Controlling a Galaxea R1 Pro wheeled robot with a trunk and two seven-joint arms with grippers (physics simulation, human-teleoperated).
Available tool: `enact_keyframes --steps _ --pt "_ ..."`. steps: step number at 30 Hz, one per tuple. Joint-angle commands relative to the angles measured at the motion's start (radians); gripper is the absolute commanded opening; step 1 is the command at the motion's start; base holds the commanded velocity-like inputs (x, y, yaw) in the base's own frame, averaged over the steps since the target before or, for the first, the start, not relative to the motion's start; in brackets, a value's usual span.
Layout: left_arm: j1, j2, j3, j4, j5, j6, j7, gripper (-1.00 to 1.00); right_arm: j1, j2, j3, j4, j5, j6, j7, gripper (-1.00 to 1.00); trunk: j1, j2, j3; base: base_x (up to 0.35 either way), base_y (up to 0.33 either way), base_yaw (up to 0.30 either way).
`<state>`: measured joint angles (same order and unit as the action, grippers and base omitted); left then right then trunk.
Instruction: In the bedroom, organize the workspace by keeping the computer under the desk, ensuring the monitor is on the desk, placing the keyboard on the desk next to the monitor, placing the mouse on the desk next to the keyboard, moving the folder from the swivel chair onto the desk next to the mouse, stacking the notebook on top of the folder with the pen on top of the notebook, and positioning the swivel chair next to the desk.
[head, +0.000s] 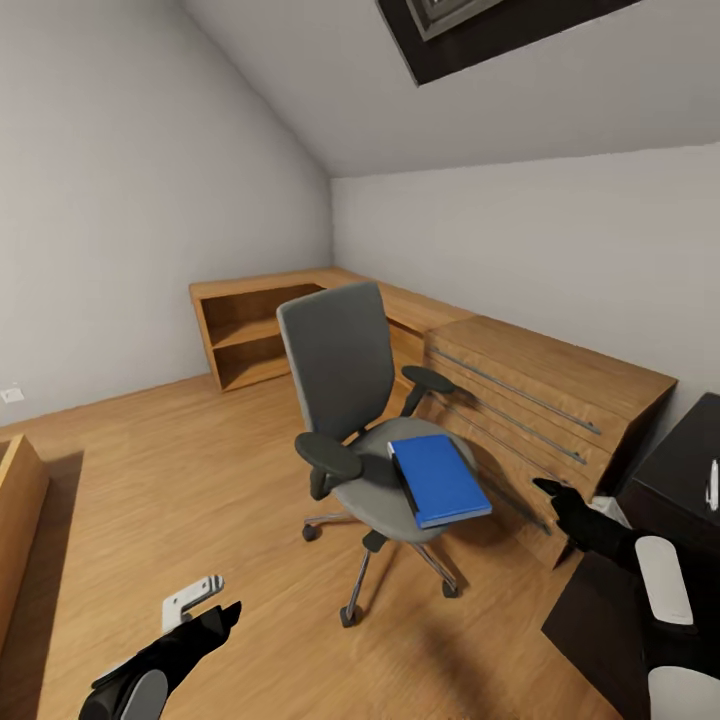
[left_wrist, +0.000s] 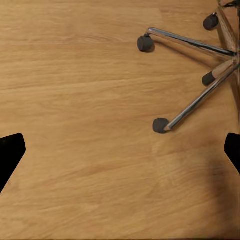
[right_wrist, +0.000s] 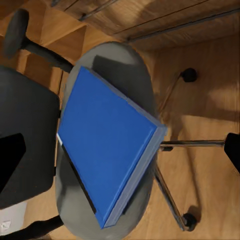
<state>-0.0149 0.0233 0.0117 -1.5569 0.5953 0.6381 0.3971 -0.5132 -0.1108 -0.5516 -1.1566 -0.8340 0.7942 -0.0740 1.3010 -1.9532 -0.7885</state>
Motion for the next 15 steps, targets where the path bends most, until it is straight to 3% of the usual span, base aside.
enact_keyframes --steps 1,6,15 --pt "0.000 0.000 0.000 -0.002 0.011 0.002 0.009 1.00 -0.001 0.000 -0.009 -0.001 -0.013 0.004 -0.008 1.00 0.004 -0.008 -0.004 0.000 0.000 -0.272" --pt "0.000 0.001 0.001 -0.008 0.011 -0.016 0.007 1.00 -0.001 0.000 -0.034 0.000 -0.017 0.004 -0.006 1.00 0.023 -0.043 -0.020 0.000 0.000 -0.144" --pt "0.000 0.001 0.000 -0.045 0.009 -0.031 0.006 1.00 -0.001 0.007 -0.036 0.000 -0.018 0.002 -0.005 1.00 0.058 -0.106 -0.048 0.000 0.000 -0.014"
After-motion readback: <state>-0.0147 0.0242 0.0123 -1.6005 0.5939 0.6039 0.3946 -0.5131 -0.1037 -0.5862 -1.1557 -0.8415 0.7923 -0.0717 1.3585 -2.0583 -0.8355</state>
